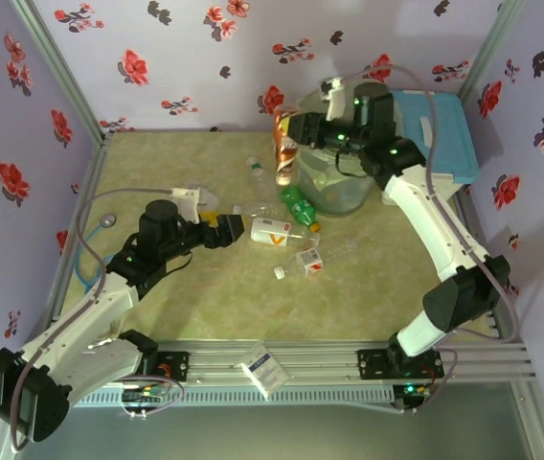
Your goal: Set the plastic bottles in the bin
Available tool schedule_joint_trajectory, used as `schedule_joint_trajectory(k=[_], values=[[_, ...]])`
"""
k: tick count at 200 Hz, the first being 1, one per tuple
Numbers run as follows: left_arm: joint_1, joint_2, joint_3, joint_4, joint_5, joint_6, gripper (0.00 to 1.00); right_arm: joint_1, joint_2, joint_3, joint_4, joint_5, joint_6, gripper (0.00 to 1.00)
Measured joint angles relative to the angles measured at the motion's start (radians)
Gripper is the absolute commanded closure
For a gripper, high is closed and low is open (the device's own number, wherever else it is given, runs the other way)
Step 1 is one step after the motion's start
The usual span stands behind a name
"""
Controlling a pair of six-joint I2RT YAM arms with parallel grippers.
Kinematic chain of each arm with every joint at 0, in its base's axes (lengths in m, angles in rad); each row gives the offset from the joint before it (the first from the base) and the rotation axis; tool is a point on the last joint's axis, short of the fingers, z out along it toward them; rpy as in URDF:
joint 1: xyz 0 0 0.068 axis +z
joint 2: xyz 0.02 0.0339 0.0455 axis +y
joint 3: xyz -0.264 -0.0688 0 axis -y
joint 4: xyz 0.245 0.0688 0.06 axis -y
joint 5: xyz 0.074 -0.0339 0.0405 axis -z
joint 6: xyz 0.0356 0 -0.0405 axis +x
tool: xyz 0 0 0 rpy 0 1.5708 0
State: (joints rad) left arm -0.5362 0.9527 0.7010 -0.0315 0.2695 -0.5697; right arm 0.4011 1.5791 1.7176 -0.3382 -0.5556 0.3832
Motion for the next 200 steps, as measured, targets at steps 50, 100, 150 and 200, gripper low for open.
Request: schedule_joint_trajectory(k=[50, 100, 150, 200], values=[[0.013, -0.005, -0.039, -0.11, -0.077, -0.02, 0.03, -0.14, -0.014, 0.133, -0.069, 0.115, -0.068, 0.65], [0.013, 0.005, -0.061, -0.127, -0.087, -0.046, 0.03, -0.203, 0.043, 0.254, -0.146, 0.28, -0.175, 0.65], [0.013, -0.018, -0.102, -0.143, -0.087, -0.063, 0.03, -0.205, 0.201, 0.353, -0.279, 0.35, -0.268, 0.65], [0.013, -0.023, -0.103, -0.146, -0.087, -0.076, 0.03, -0.187, 0.335, 0.423, -0.418, 0.343, -0.298, 0.65]])
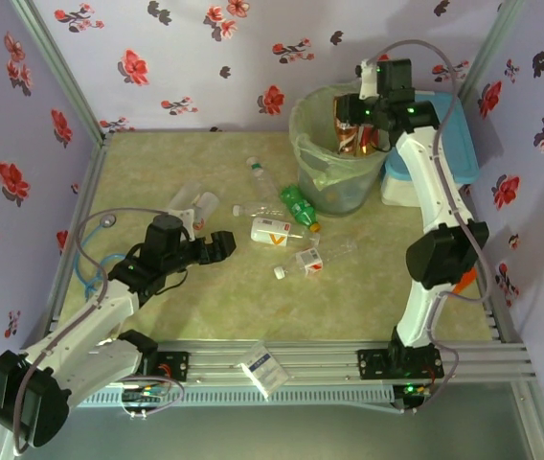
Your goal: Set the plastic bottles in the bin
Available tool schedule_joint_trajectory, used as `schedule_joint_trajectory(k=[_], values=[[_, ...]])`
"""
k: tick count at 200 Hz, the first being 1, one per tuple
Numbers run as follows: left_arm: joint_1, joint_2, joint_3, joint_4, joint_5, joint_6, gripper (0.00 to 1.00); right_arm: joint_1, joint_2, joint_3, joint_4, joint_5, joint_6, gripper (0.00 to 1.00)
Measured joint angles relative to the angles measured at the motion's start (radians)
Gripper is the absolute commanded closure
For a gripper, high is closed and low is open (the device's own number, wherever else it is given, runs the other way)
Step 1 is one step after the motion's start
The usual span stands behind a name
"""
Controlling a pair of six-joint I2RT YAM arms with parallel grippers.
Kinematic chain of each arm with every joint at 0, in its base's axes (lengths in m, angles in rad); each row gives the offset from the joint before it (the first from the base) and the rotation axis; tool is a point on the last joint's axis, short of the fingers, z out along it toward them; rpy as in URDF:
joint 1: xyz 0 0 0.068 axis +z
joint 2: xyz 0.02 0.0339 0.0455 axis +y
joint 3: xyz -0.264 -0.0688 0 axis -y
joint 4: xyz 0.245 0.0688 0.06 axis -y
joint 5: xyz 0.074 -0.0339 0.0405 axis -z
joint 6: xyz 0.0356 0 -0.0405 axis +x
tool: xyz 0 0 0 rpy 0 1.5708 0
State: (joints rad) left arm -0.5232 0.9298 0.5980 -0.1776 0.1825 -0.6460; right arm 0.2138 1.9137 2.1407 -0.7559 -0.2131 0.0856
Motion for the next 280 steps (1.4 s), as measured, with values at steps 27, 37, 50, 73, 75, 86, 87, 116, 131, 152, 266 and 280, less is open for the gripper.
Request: schedule_joint_trajectory(k=[27, 37, 50, 73, 75, 86, 87, 116, 131, 152, 266, 280], values=[[0.0, 0.008, -0.001, 0.002, 0.0, -0.003, 0.03, 0.035, 0.062, 0.061, -0.078, 0.0, -0.012, 0.65], [0.0, 0.019, -0.001, 0.004, 0.0, -0.004, 0.03, 0.049, 0.082, 0.084, -0.101, 0.0, -0.016, 0.65], [0.0, 0.035, -0.001, 0.005, 0.0, -0.006, 0.03, 0.066, 0.106, 0.104, -0.13, 0.002, -0.024, 0.65], [0.0, 0.047, -0.001, 0.005, 0.0, -0.007, 0.03, 0.092, 0.164, 0.141, -0.176, 0.001, -0.035, 0.65], [0.0, 0.047, -0.001, 0.005, 0.0, -0.007, 0.03, 0.093, 0.168, 0.143, -0.177, 0.001, -0.035, 0.65], [0.0, 0.046, -0.001, 0.005, 0.0, -0.007, 0.04, 0.097, 0.204, 0.161, -0.194, 0.005, -0.035, 0.65], [0.0, 0.046, -0.001, 0.005, 0.0, -0.007, 0.04, 0.097, 0.206, 0.163, -0.195, 0.005, -0.035, 0.65], [0.0, 0.046, -0.001, 0.005, 0.0, -0.007, 0.03, 0.097, 0.293, 0.209, -0.237, 0.013, -0.034, 0.65], [0.0, 0.046, -0.001, 0.005, 0.0, -0.007, 0.03, 0.097, 0.325, 0.216, -0.249, 0.017, -0.034, 0.6], [0.0, 0.048, -0.001, 0.005, 0.0, -0.007, 0.03, 0.097, 0.351, 0.223, -0.259, 0.021, -0.035, 0.48], [0.0, 0.121, -0.001, 0.023, 0.001, -0.007, 0.03, 0.067, 0.227, 0.274, -0.324, 0.114, -0.035, 0.18], [0.0, 0.121, -0.001, 0.025, 0.001, -0.007, 0.03, 0.037, 0.201, 0.278, -0.326, 0.145, -0.034, 0.18]])
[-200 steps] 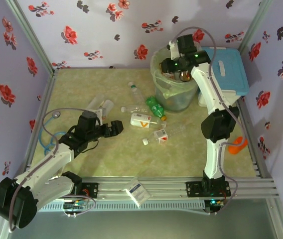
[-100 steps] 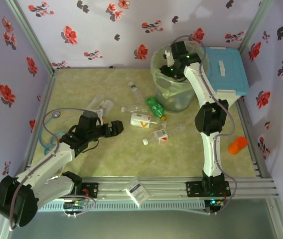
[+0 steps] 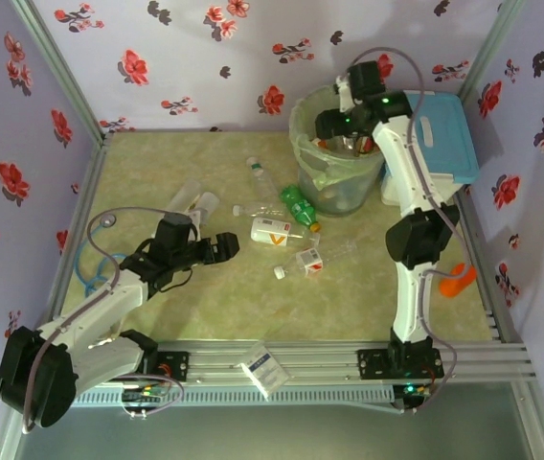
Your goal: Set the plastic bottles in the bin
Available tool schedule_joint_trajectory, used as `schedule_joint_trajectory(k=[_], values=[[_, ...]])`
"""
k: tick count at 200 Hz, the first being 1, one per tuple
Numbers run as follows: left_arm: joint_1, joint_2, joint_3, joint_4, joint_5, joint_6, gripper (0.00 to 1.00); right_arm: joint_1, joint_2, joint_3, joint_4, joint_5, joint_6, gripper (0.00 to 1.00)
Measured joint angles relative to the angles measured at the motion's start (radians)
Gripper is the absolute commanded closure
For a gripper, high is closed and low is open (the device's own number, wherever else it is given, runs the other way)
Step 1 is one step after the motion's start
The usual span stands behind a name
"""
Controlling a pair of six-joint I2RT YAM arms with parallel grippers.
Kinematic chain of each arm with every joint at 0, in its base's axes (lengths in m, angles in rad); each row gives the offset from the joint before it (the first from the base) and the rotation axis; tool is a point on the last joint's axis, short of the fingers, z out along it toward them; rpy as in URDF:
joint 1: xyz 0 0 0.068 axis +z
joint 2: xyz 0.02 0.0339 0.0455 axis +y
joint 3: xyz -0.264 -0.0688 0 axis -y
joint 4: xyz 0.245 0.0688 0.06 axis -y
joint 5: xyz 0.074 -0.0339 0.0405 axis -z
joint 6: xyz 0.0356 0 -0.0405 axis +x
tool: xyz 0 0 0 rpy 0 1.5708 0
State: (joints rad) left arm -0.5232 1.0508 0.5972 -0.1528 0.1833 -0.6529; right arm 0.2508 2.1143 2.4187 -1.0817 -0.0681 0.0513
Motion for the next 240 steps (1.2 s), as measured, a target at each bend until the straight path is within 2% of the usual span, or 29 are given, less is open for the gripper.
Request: schedule_joint_trajectory(k=[41, 74, 96, 158, 217, 227, 240], values=[[0.0, 0.0, 0.0, 0.002, 0.0, 0.0, 0.03, -0.092, -0.024, -0.001, -0.009, 0.109, 0.001, 0.29], [0.0, 0.0, 0.0, 0.002, 0.0, 0.0, 0.03, -0.11, -0.008, 0.013, -0.01, 0.097, -0.002, 0.47], [0.001, 0.0, 0.0, 0.002, 0.0, 0.0, 0.03, -0.11, 0.039, 0.033, -0.007, 0.05, 0.002, 0.51], [0.001, -0.001, 0.0, 0.002, 0.0, 0.0, 0.03, -0.1, 0.088, 0.013, 0.061, -0.071, 0.001, 0.53], [0.001, -0.001, 0.0, 0.001, 0.0, 0.0, 0.03, -0.07, 0.083, -0.025, 0.116, -0.071, 0.0, 0.54], [0.001, -0.001, 0.0, 0.001, 0.0, 0.0, 0.03, -0.068, 0.077, -0.024, 0.112, -0.071, 0.001, 0.53], [0.001, -0.001, 0.001, 0.001, 0.0, 0.0, 0.03, -0.065, 0.07, -0.024, 0.103, -0.071, 0.002, 0.45]])
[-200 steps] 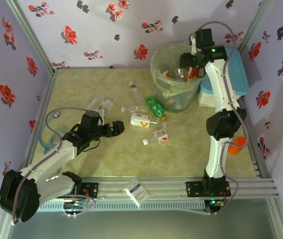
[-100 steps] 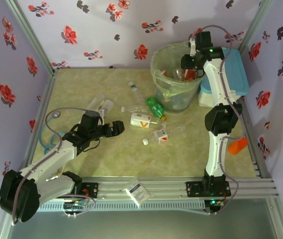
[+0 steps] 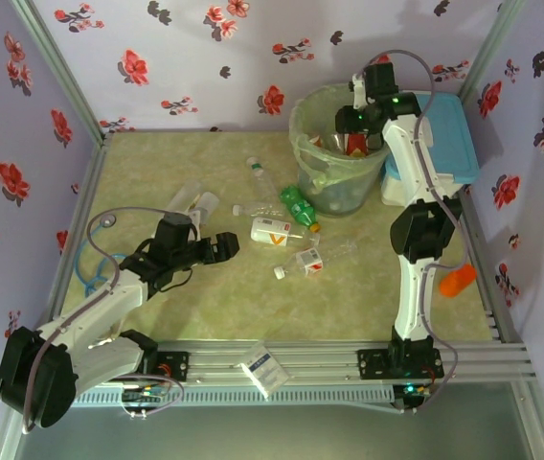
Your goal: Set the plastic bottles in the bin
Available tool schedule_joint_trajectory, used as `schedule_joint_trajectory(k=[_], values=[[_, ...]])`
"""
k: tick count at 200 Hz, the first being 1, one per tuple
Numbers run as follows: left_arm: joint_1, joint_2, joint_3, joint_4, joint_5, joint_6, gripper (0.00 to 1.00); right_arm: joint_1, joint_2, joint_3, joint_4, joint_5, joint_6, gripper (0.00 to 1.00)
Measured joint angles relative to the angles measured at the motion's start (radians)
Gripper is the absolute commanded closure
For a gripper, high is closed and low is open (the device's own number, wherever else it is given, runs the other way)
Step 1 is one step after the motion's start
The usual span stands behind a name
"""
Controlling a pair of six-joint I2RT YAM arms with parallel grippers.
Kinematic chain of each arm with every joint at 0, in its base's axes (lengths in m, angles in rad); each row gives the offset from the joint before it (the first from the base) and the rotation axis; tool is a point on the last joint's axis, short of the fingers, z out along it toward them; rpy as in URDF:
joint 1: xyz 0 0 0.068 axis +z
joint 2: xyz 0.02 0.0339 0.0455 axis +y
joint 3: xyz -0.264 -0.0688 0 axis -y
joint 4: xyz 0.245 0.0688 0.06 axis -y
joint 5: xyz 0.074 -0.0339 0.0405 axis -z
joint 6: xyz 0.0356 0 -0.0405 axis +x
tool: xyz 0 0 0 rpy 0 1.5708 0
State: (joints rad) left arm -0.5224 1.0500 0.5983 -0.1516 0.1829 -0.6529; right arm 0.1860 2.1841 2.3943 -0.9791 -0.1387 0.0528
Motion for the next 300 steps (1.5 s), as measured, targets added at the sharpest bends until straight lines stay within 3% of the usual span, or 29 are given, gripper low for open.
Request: schedule_joint_trajectory(k=[66, 104, 136, 168, 210, 278, 300], values=[[0.001, 0.024, 0.046, -0.039, -0.016, 0.013, 0.03, 0.008, -0.118, 0.0, -0.093, 0.0, 0.002, 0.25], [0.016, 0.034, 0.175, -0.217, -0.166, 0.097, 0.02, 0.008, -0.265, -0.027, -0.09, -0.001, 0.007, 0.21], [0.108, 0.105, 0.292, -0.357, -0.34, 0.185, 0.02, 0.008, -0.454, -0.242, -0.016, -0.042, 0.027, 0.21], [0.25, 0.216, 0.32, -0.392, -0.411, 0.267, 0.01, 0.008, -0.637, -0.523, 0.081, -0.105, 0.077, 0.21], [0.373, 0.399, 0.379, -0.379, -0.391, 0.358, 0.05, 0.008, -0.809, -0.735, 0.142, -0.152, 0.119, 0.22], [0.406, 0.65, 0.554, -0.365, -0.29, 0.505, 0.04, 0.004, -0.932, -0.826, 0.151, -0.173, 0.132, 0.23], [0.422, 0.731, 0.621, -0.366, -0.257, 0.536, 0.1, 0.002, -0.937, -0.827, 0.152, -0.176, 0.132, 0.23]])
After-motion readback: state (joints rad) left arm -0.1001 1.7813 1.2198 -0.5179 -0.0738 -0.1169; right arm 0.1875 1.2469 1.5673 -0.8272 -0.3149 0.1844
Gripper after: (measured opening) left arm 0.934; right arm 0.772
